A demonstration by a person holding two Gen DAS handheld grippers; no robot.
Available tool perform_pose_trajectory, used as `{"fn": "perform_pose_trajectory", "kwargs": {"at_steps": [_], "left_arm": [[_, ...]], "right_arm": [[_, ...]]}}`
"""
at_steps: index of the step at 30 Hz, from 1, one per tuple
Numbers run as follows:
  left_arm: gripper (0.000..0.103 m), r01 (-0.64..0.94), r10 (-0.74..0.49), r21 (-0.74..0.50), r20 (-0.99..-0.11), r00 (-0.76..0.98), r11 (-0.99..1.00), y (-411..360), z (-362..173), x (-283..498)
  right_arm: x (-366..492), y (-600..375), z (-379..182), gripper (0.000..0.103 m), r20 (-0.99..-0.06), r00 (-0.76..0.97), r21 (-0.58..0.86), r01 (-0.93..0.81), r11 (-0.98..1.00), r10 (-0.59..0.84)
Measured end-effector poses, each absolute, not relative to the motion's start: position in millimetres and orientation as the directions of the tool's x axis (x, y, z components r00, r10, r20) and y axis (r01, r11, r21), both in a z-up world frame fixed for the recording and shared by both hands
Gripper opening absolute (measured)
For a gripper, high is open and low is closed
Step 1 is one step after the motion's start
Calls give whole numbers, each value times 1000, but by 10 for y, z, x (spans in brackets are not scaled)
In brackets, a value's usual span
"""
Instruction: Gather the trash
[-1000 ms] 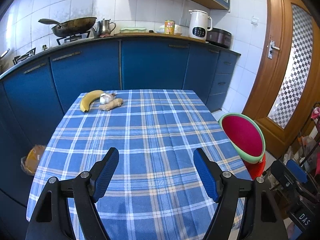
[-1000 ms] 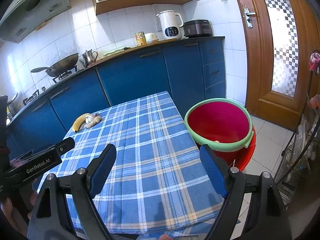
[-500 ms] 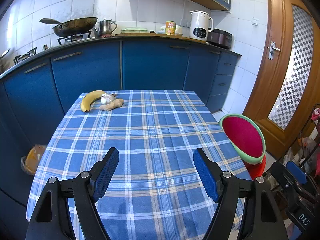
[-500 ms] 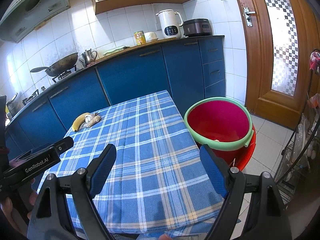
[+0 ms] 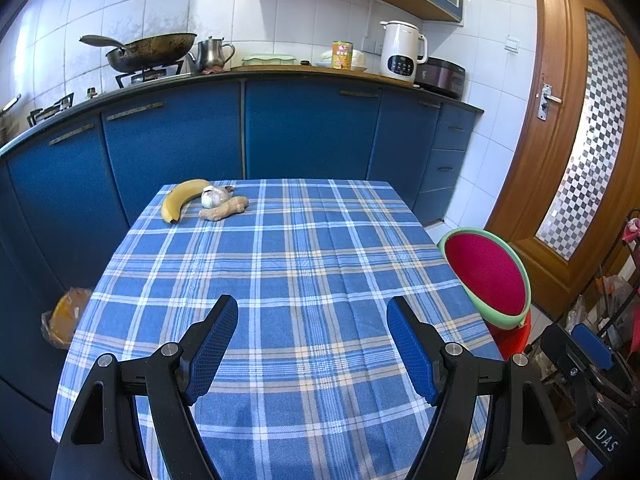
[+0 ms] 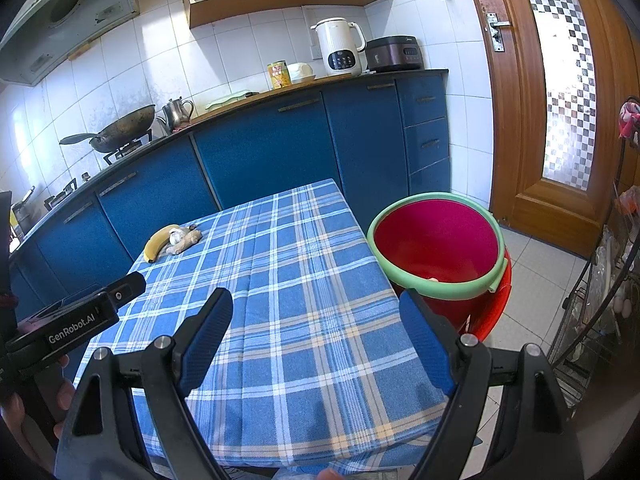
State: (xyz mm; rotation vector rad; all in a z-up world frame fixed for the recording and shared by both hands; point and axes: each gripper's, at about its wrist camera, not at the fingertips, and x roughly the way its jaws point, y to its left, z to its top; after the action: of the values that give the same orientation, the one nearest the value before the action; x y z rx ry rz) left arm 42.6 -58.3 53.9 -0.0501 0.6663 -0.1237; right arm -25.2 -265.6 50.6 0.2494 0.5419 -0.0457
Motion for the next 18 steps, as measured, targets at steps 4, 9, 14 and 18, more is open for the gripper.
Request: {"fn": "perform_pose_trajectory", "kwargs": {"at_steps": [4,9,14,18], "left_arm": [[78,98,-131,-86,-614,779,991,-587,538,430],[78,98,-130,-87,-614,778,991,-586,536,431],[78,98,-131,-87,-613,779,991,-582,538,427],[78,98,-131,-88,-613,779,991,-586,534,429]], "right_arm": [[-253,-2656,505,85,-516,856,224,109,969,23],[-250,-2658,505,85,-517,856,222,108,969,23],[-249,-2659,509,85,-516,856,223,109,969,23],[-250,-2665,500,85,-516,856,223,108,969,24]]}}
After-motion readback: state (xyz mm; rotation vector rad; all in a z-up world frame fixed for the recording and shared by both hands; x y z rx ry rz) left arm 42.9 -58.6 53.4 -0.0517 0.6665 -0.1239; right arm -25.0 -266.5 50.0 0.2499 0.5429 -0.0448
